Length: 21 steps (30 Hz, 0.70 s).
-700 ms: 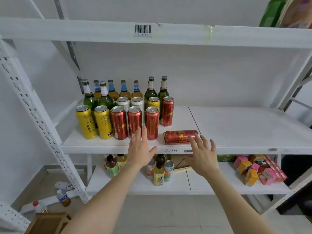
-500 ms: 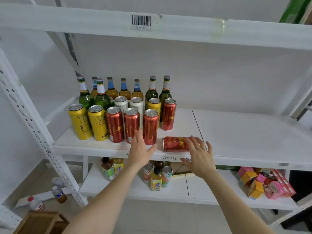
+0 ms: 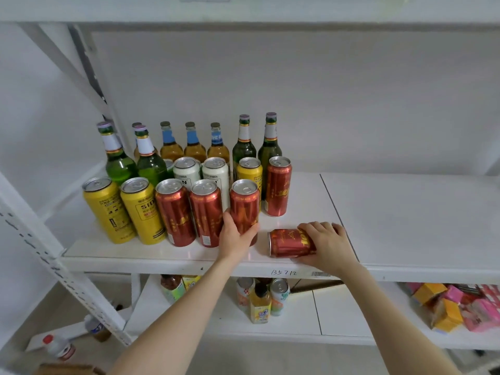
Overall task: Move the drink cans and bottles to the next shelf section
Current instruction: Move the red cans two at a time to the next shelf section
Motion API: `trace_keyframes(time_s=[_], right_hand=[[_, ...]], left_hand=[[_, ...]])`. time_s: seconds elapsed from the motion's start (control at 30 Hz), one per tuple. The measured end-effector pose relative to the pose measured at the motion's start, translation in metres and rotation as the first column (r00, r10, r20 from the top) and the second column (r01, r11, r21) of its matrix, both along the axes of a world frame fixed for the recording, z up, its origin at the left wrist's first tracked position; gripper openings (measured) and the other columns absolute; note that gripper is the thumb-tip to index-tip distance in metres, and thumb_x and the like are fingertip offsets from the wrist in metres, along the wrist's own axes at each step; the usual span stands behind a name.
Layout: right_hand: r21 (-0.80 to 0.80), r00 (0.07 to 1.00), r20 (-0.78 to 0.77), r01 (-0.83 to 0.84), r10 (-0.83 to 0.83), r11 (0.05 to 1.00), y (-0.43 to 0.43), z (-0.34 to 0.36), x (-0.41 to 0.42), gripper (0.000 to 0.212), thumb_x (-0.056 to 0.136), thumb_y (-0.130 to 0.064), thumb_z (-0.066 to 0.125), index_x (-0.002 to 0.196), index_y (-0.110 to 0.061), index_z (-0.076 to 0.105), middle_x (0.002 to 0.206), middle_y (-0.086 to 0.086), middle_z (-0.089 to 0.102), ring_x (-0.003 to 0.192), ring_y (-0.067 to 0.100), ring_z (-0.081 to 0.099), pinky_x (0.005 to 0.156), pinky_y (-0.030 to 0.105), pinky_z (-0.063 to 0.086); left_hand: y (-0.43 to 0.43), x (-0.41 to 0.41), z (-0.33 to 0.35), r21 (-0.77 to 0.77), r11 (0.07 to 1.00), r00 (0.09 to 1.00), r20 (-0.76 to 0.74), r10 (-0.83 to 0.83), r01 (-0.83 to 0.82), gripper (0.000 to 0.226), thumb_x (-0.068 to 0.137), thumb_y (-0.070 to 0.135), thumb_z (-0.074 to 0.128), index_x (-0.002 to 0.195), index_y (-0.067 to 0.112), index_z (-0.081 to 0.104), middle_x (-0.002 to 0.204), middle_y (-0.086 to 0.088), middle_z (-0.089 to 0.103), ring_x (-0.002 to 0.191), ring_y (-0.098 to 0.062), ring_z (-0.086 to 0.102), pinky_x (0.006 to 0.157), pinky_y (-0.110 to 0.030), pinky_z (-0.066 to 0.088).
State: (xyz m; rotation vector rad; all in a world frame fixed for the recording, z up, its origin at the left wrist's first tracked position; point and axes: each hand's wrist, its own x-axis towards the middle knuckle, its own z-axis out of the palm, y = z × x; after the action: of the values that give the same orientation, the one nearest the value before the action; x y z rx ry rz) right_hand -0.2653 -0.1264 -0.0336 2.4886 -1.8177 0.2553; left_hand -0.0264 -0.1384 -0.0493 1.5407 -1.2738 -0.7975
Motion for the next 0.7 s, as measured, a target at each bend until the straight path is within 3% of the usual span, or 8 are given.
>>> trace_keyframes(time_s=[0.1,0.27,0.33,0.4,0.47,0.53,0.6,0.7], right_hand=[[0.029,0.999,0.047,-0.013,0.012,0.999,-0.006,0.001,-0.002,0.078,0.068,-0.078,0.062,0.132,-0.036,0.049,0.124,-0.015,0.057,0.117,0.016,0.05,0.103,0.042,0.029],[0.045,0.995,0.098,0.021,-0.025,0.999,-0.008,0.005,-0.014,0.082,0.06,-0.084,0.056,0.127,-0.036,0.051,0.117,-0.016,0.057,0.111,0.014,0.051,0.097,0.042,0.031],[0.091,0.978,0.201,0.039,-0.057,0.995,-0.007,0.01,-0.019,0.086,0.056,-0.084,0.052,0.127,-0.035,0.051,0.115,-0.016,0.057,0.109,0.014,0.051,0.097,0.042,0.033],[0.128,0.923,0.37,0.061,-0.105,0.99,-0.006,0.015,-0.024,0.078,0.059,-0.073,0.066,0.125,-0.034,0.053,0.111,-0.016,0.057,0.104,0.013,0.051,0.094,0.041,0.036],[0.179,0.819,0.551,0.071,-0.16,0.981,-0.003,0.018,-0.029,0.069,0.063,-0.052,0.08,0.123,-0.03,0.055,0.105,-0.012,0.061,0.098,0.016,0.056,0.089,0.04,0.043],[0.242,0.652,0.727,0.048,-0.214,0.969,0.0,0.021,-0.033,0.058,0.068,-0.034,0.088,0.118,-0.024,0.06,0.098,-0.005,0.067,0.09,0.02,0.063,0.081,0.035,0.05],[0.304,0.453,0.85,-0.005,-0.269,0.953,0.007,0.023,-0.034,0.047,0.071,-0.032,0.087,0.11,-0.022,0.064,0.09,0.0,0.07,0.083,0.02,0.067,0.072,0.029,0.052],[0.387,0.179,0.911,-0.069,-0.371,0.919,0.018,0.022,-0.032,0.044,0.073,-0.036,0.084,0.108,-0.018,0.066,0.095,0.008,0.073,0.09,0.027,0.072,0.074,0.036,0.058]], left_hand=[[-0.005,0.0,-0.003,-0.023,1.0,0.999,-0.042,0.005,-0.006,0.066,0.08,0.035,0.079,0.132,0.023,0.04,0.12,0.003,0.06,0.104,-0.015,0.056,0.091,-0.027,0.038],[-0.007,0.0,-0.004,-0.038,0.999,0.997,-0.073,0.023,-0.026,0.066,0.074,0.037,0.084,0.126,0.028,0.044,0.119,0.005,0.064,0.106,-0.015,0.06,0.094,-0.029,0.041],[-0.007,0.0,-0.001,-0.039,0.998,0.996,-0.078,0.035,-0.038,0.065,0.071,0.038,0.086,0.121,0.033,0.044,0.114,0.008,0.065,0.104,-0.014,0.061,0.092,-0.029,0.041],[-0.005,-0.001,0.002,-0.022,0.999,0.995,-0.088,0.04,-0.042,0.065,0.069,0.039,0.087,0.119,0.035,0.046,0.112,0.011,0.065,0.103,-0.012,0.061,0.092,-0.029,0.041],[-0.001,-0.002,0.005,0.001,0.999,0.994,-0.099,0.036,-0.036,0.065,0.067,0.041,0.087,0.118,0.034,0.049,0.111,0.012,0.066,0.103,-0.012,0.061,0.093,-0.03,0.043],[0.003,-0.003,0.008,0.025,0.999,0.992,-0.121,0.026,-0.023,0.065,0.065,0.044,0.087,0.118,0.034,0.051,0.111,0.012,0.066,0.105,-0.013,0.062,0.095,-0.035,0.046],[0.008,-0.005,0.011,0.044,0.999,0.991,-0.136,0.016,-0.011,0.065,0.064,0.045,0.087,0.117,0.034,0.052,0.11,0.012,0.066,0.106,-0.013,0.061,0.097,-0.038,0.047],[0.015,-0.011,0.017,0.056,0.998,0.989,-0.15,-0.02,0.029,0.063,0.061,0.05,0.086,0.113,0.038,0.053,0.107,0.016,0.065,0.105,-0.009,0.061,0.093,-0.035,0.049]])
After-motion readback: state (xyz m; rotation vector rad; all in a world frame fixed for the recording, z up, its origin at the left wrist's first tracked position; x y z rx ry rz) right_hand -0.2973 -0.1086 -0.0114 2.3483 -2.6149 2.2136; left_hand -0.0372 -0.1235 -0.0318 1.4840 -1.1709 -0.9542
